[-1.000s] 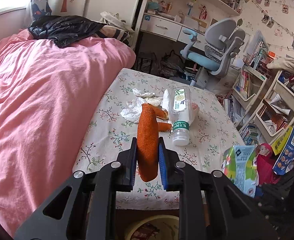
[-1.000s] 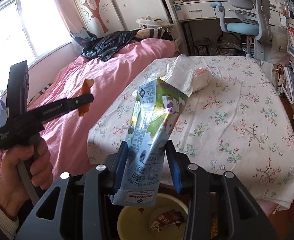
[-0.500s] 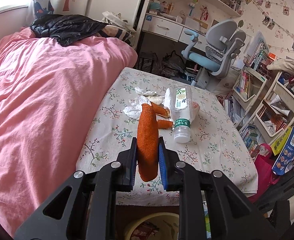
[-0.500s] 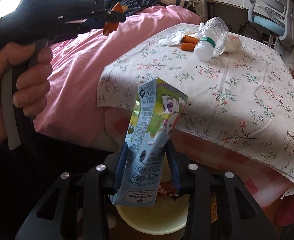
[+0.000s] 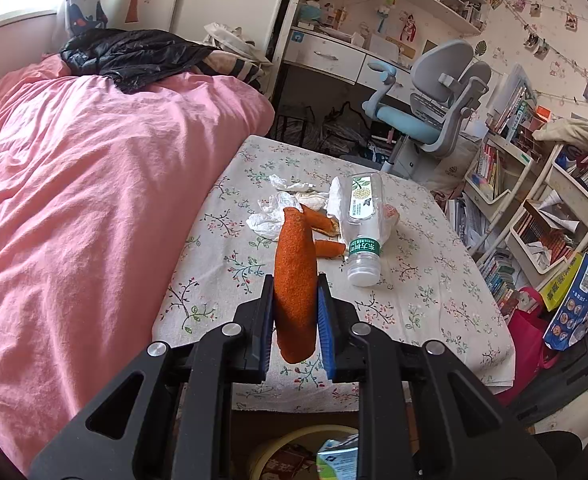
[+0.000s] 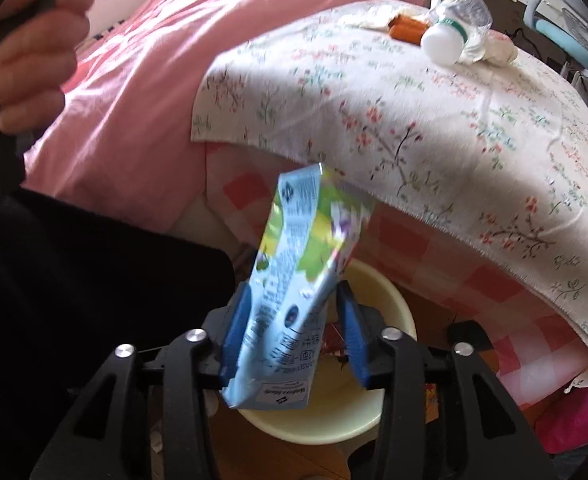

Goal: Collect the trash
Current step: 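Lower the blue carton into the yellow bin with right while left holds the carrot, then lower the orange carrot into the yellow bin and open the left tool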

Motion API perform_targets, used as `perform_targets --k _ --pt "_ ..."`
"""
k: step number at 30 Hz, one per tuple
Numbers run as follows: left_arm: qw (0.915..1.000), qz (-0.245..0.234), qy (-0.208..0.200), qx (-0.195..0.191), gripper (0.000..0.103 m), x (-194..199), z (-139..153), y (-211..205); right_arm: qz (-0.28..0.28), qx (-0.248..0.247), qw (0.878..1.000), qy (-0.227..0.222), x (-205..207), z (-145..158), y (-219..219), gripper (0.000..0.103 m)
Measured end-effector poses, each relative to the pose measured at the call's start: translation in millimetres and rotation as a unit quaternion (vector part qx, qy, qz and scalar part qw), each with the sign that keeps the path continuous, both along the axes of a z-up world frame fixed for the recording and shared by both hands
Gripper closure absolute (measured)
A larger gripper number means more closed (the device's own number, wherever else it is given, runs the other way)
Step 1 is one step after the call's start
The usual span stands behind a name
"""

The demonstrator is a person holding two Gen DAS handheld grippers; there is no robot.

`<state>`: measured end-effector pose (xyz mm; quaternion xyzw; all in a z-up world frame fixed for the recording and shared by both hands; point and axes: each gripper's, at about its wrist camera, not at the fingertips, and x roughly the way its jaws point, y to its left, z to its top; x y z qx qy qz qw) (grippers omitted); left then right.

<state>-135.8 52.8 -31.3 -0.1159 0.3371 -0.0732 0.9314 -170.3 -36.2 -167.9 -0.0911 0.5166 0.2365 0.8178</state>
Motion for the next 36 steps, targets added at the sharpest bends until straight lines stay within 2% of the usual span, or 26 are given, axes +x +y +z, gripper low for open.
perform_targets --k 9,17,21,26,32,34,36 --pt "1.0 -0.002 0.001 0.002 0.084 -1 0 -2 -0.017 -0.001 1.0 -0.009 1 2 -8 0.047" --pt "0.9997 -0.018 0.006 0.017 0.084 -6 -3 -9 -0.056 0.012 0.996 -0.062 3 25 -23 0.034" --pt "0.9991 -0.031 0.014 0.026 0.084 -12 -7 -16 -0.099 0.032 0.99 -0.093 7 40 -39 0.03" --pt "0.9967 -0.063 0.037 0.036 0.084 -26 -19 -33 -0.165 0.074 0.976 -0.118 10 54 -69 0.026" --pt "0.9855 -0.126 0.081 0.08 0.084 -48 -46 -73 -0.212 0.108 0.964 -0.121 12 59 -90 0.026" --pt "0.9779 -0.153 0.105 0.096 0.084 -56 -59 -87 -0.218 0.112 0.962 -0.123 12 60 -91 0.026" --pt "0.9663 -0.188 0.137 0.11 0.084 -64 -74 -101 -0.222 0.114 0.96 -0.125 11 62 -93 0.026"
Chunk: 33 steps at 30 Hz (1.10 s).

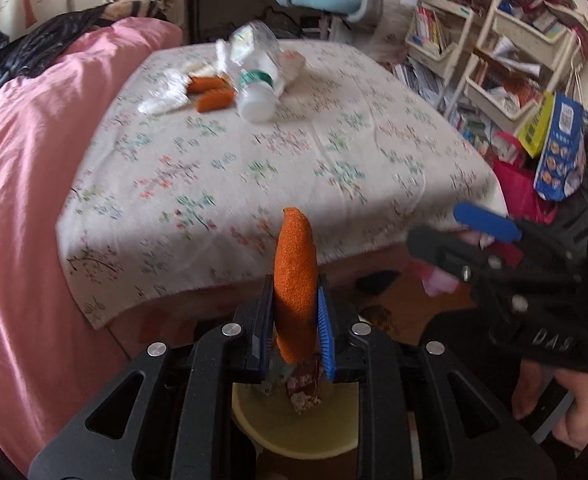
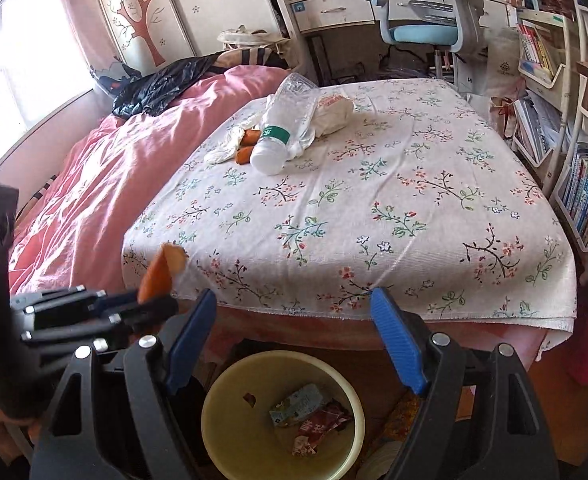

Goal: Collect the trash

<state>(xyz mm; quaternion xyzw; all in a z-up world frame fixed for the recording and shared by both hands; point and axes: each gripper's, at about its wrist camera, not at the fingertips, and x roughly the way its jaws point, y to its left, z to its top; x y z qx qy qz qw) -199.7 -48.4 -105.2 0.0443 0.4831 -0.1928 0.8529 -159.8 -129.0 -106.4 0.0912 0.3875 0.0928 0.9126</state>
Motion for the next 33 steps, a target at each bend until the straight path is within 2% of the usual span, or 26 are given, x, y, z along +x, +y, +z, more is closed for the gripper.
perform_targets --k 3,4,5,8,11,20,33 --pt "0.9976 -0.042 0.035 0.041 0.082 -10 -20 -20 -0.004 0.002 1.0 -0.001 -1 1 -3 0.025" --pt "0.9966 -0.053 0.037 0.051 0.078 -12 -22 -25 -0.005 0.002 1.0 -0.001 -2 1 -4 0.025" --pt "0.9961 -0.058 0.034 0.058 0.068 -14 -23 -27 -0.006 0.002 1.0 -0.002 -2 1 -4 0.024" --pt "0.9965 -0.051 0.02 0.063 0.049 -16 -19 -27 -0.01 0.002 1.0 -0.003 -2 2 -6 0.023" --pt "0.9979 -0.026 0.01 0.058 0.043 -12 -14 -20 -0.014 0.004 1.0 -0.003 -2 1 -8 0.023" --pt "0.9947 0.068 -0.069 0.033 0.033 -6 16 12 -0.01 0.001 1.0 0.0 -2 0 -6 0.023" --pt "0.98 0.179 -0.081 -0.03 0.032 8 30 60 -0.004 -0.003 1.0 0.005 -2 -2 -3 0.023"
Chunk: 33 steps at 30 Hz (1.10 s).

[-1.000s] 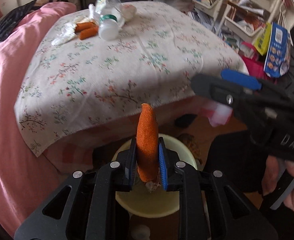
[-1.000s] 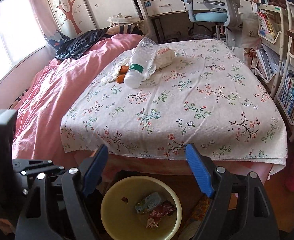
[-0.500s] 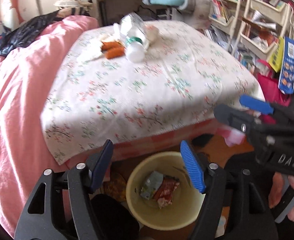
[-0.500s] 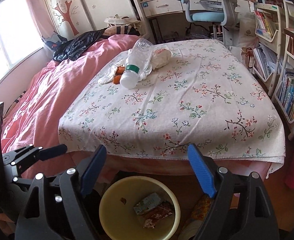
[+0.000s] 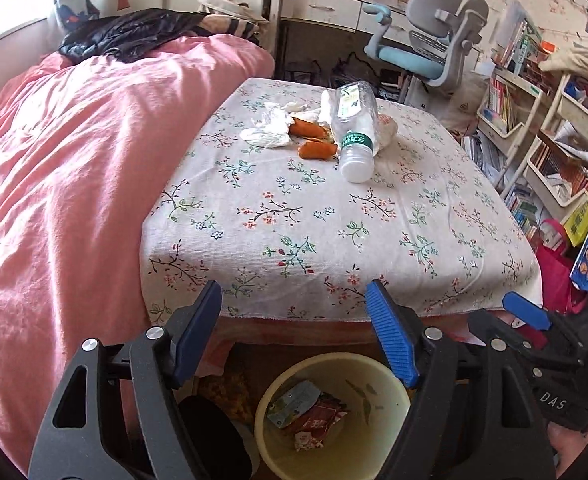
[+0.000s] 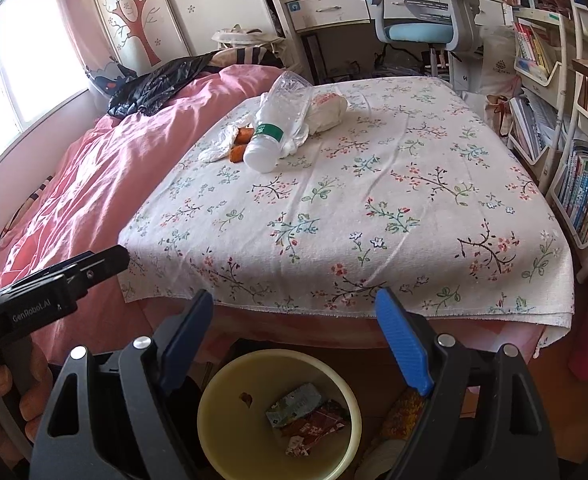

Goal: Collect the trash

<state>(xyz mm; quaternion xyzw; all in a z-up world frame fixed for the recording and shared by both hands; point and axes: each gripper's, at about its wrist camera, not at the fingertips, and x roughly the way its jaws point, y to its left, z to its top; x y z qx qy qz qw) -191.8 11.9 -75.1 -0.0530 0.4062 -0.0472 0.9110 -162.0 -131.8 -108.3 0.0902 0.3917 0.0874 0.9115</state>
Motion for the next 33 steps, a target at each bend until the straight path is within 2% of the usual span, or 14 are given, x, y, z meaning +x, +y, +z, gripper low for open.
perform_targets --k 5,15,23,33 --pt "0.9998 0.017 -0.002 -0.01 0.032 0.6 -0.2 5.3 0.0 0.0 1.0 0.001 -0.5 -0.1 0.5 0.023" --pt "0.9994 0.026 -0.022 0.0 0.031 -2.6 3.9 4.0 0.0 -0.001 1.0 0.001 -0.8 0.3 1.1 0.02" --pt "0.9986 0.035 -0.037 0.009 0.025 -3.9 7.5 5.5 0.001 -0.01 1.0 -0.004 -0.9 1.7 3.9 0.014" --pt "0.998 0.043 -0.044 0.011 0.017 -4.5 9.2 7.3 -0.001 -0.014 1.0 -0.004 -0.7 1.5 4.4 0.011"
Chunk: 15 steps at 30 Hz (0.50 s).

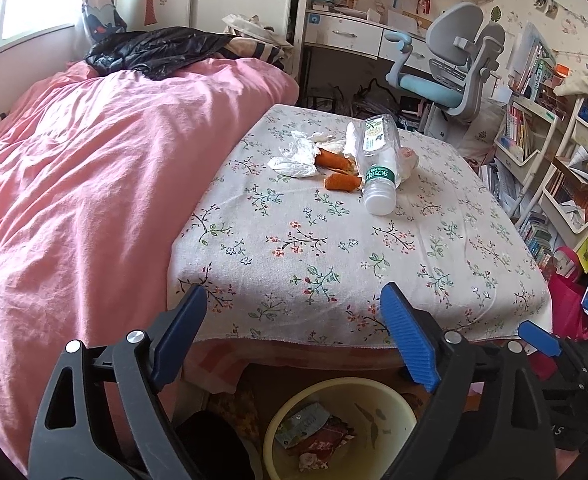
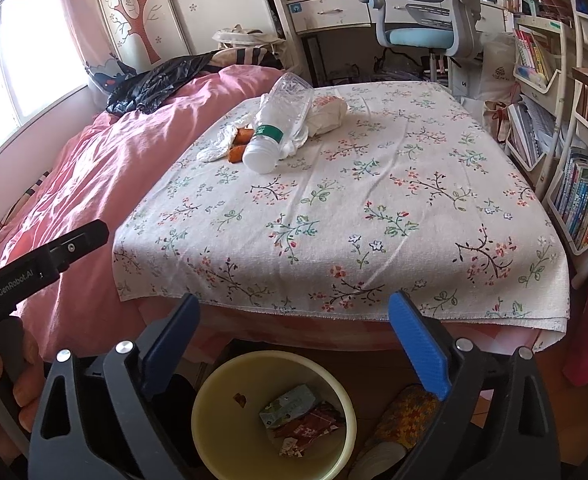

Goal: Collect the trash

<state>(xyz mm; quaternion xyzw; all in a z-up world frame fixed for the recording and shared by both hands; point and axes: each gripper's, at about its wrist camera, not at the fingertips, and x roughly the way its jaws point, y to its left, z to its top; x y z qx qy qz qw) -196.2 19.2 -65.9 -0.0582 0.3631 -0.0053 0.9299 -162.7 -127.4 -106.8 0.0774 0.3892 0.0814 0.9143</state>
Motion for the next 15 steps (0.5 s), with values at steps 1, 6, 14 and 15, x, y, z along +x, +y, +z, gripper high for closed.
perform_targets --k 1,6,14,15 --pt "1.0 0.002 -0.001 0.001 0.016 0.1 0.1 0.3 0.0 0.0 1.0 0.0 0.0 0.0 0.1 0.011" --pt "1.0 0.006 -0.002 0.002 0.014 0.3 0.5 0.8 0.0 0.0 1.0 0.0 0.0 0.1 0.3 0.01" --pt "1.0 0.007 -0.002 0.002 0.012 0.9 0.5 0.8 0.001 0.0 1.0 0.001 -0.1 0.1 0.9 0.01" --pt "1.0 0.007 -0.002 0.002 0.012 1.0 0.5 0.8 0.001 0.0 1.0 0.0 -0.1 0.2 0.7 0.01"
